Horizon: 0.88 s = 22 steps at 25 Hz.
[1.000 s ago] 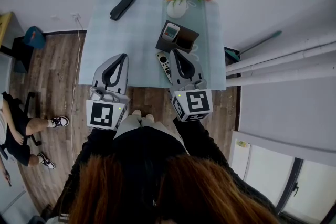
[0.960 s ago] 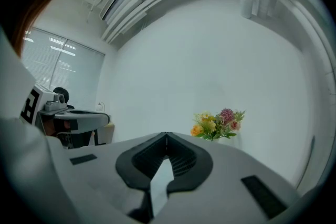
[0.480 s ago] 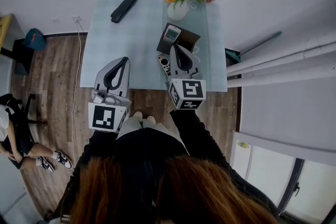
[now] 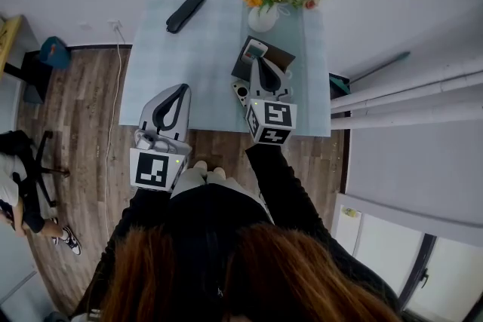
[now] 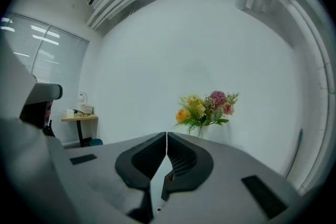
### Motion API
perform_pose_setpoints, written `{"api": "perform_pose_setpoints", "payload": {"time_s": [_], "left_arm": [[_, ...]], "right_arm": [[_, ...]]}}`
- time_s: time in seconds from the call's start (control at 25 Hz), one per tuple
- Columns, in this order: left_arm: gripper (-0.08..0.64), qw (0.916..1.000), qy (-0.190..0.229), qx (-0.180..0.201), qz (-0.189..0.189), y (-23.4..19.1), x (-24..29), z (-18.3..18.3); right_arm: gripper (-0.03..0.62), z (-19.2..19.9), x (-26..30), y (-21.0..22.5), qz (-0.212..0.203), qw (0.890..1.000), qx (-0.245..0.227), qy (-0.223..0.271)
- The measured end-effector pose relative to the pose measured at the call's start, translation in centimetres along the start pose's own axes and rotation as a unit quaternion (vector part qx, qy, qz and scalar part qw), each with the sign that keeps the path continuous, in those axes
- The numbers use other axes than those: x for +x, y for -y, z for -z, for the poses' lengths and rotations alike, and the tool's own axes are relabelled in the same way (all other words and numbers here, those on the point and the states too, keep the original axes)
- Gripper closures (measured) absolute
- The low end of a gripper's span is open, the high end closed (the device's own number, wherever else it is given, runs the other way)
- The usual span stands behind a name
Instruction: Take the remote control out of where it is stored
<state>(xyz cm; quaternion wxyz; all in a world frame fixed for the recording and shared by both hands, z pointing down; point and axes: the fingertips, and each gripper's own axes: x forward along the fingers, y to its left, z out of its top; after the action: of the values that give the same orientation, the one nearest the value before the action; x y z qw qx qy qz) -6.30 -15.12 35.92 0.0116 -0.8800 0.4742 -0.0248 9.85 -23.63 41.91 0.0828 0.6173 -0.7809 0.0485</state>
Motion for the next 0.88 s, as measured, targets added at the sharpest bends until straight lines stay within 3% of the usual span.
{"api": "perform_pose_setpoints", "payload": {"time_s": [0.88], "left_arm": [[0.555, 1.0000, -0.003, -0.002, 0.003, -0.4, 0.9, 0.3]], "right_arm": [[0.572, 4.3, 5.7, 3.4, 0.034, 0.998, -0.023, -0.056]]}}
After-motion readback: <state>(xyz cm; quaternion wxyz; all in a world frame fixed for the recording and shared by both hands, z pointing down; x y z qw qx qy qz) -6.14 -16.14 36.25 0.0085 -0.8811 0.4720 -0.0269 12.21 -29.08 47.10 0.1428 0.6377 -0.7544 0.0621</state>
